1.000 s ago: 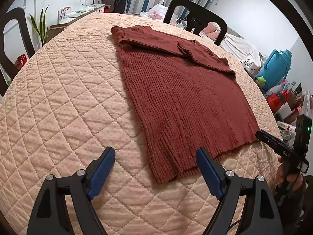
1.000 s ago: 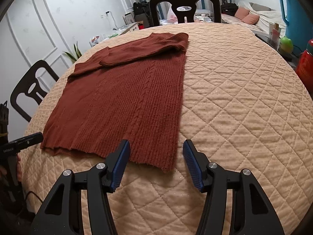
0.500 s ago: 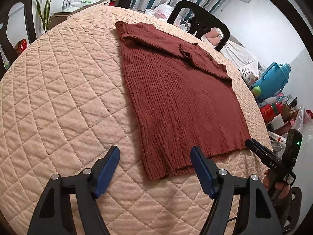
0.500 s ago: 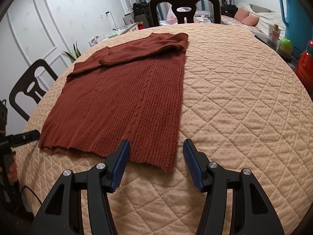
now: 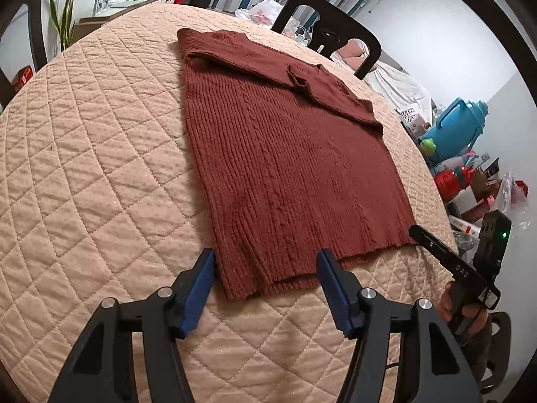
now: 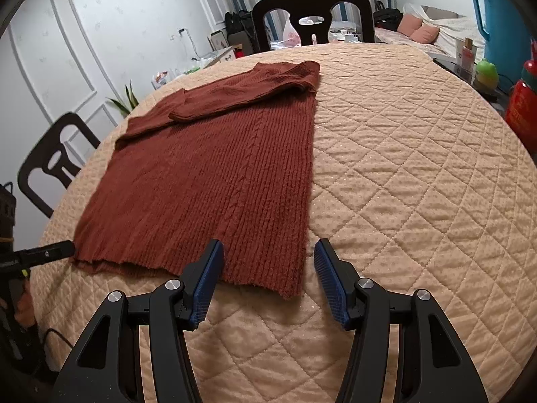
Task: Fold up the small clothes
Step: 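Move both tools to the sweater hem, then close the left tool on the hem while the right tool grasps the hem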
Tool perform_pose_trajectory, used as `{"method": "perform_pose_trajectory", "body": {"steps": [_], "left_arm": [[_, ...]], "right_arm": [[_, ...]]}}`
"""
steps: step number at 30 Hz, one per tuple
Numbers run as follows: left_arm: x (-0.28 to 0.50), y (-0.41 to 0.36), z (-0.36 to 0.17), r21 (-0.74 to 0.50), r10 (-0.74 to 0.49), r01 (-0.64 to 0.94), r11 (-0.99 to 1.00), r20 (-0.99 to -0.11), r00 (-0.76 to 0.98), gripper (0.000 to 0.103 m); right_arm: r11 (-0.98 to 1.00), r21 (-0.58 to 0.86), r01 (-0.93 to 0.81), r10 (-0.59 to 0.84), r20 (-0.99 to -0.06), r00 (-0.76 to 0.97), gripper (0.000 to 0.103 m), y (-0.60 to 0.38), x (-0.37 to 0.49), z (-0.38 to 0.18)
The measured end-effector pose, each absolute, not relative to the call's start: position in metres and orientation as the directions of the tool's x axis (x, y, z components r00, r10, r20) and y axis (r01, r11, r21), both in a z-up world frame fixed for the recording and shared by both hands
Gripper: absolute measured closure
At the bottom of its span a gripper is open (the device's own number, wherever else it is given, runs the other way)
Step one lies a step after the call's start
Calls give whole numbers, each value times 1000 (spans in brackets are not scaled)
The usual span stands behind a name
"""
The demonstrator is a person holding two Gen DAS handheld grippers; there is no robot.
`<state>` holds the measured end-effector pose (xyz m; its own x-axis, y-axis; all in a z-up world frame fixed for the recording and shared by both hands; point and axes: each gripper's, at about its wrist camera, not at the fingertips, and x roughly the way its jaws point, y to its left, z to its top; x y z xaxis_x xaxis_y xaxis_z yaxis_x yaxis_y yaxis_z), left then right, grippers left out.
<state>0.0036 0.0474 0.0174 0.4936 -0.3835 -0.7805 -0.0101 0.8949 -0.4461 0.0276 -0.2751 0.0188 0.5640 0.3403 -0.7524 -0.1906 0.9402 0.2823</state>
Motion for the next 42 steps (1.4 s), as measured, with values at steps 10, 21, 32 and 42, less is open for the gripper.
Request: {"method": "perform_pose_trajectory", "body": {"steps": [10, 21, 32, 42], "left_arm": [[6, 54, 15, -488, -404, -34, 872, -759, 511, 45], [1, 68, 8, -497, -382, -95, 862, -762, 522, 80], [4, 67, 7, -507, -394, -94, 857, -762, 514, 80], [5, 71, 8, -518, -413, -78, 852, -756, 508, 94]], "right_arm": [[906, 382, -185, 417, -726, 547, 64, -277, 31, 18], [899, 413, -142, 420, -728, 542, 81, -289, 32, 14], [893, 431, -133, 431, -726, 536, 81, -290, 36, 13], [889, 440, -126, 434, -721, 540, 94, -290, 33, 13]]}}
